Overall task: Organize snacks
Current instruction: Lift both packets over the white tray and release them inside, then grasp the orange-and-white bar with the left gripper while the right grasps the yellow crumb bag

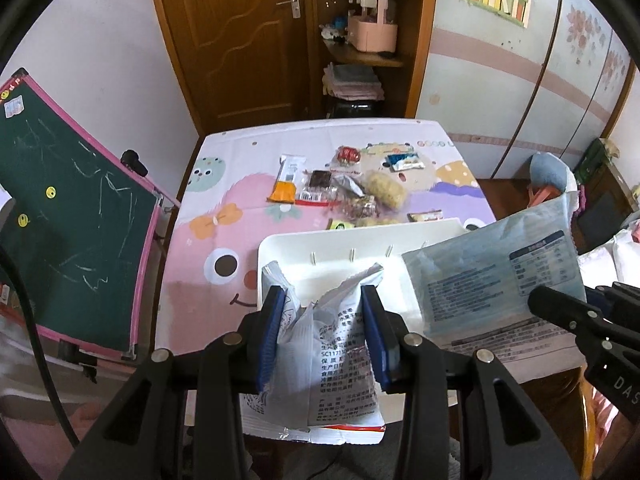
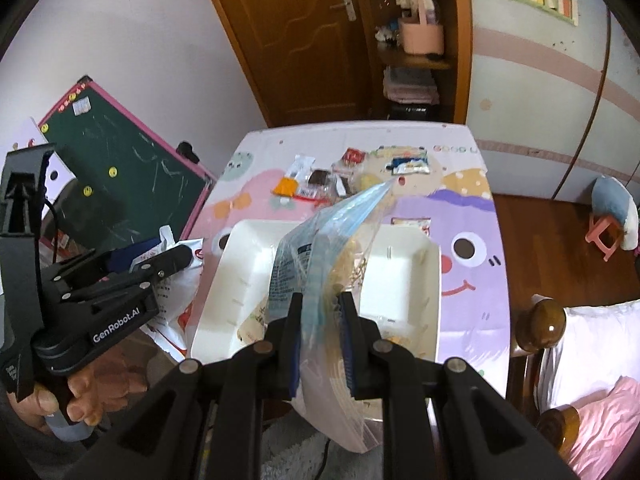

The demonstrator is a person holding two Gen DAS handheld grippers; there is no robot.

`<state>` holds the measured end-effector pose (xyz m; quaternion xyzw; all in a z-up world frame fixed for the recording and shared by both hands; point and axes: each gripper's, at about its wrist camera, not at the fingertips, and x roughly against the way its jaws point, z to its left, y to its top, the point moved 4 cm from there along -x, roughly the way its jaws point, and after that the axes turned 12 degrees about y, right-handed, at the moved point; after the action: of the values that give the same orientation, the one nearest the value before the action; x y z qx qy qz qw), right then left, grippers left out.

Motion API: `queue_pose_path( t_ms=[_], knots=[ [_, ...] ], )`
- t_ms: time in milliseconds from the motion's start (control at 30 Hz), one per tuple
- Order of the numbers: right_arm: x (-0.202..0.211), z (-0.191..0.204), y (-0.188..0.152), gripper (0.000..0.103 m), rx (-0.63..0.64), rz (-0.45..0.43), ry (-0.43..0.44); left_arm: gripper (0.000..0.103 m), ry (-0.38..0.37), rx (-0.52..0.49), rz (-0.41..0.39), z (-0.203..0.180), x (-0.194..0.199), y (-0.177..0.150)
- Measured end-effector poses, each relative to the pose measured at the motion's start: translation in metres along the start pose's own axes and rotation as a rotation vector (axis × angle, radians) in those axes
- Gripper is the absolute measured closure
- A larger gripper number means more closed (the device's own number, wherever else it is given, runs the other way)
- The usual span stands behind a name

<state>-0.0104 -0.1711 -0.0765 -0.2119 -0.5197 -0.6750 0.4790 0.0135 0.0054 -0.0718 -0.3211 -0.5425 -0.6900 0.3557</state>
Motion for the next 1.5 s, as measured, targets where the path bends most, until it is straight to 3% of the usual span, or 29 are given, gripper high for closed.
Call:
queue_pose_path(
  t_ms=[300,600,633,667,733,800,1500],
  knots=[
    [-0.023,0.006,-0.008,0.086,0.011,0.079,0.014,0.065,-0.003,-0.012,0.038,-0.001,-0.012,-0.007],
    [-0.03,0.009,-0.005,0.082,0.016,0.098,0.012,0.06,-0.014,-0.015,0.057,-0.001,-0.016,-0.009],
    [-0.029,0.01,-0.004,0.082,0.018,0.094,0.013,0.05,-0.015,-0.01,0.057,-0.001,-0.015,-0.009],
    [-0.028,0.011,-0.003,0.081,0.016,0.083,0.007,0.033,-0.016,-0.005,0.055,0.0,-0.015,-0.009],
    [-0.025,0.01,0.0,0.066,0.012,0.071,-0.003,0.02,-0.013,0.011,0.038,0.003,-0.012,-0.008],
    [-0.022,0.009,0.003,0.057,0.003,0.056,-0.019,0.02,-0.011,0.013,0.029,0.005,-0.01,-0.007],
    [-0.018,0.014,0.0,0.057,0.004,0.049,-0.045,0.02,-0.016,0.014,0.035,0.008,-0.007,-0.008]
  ],
)
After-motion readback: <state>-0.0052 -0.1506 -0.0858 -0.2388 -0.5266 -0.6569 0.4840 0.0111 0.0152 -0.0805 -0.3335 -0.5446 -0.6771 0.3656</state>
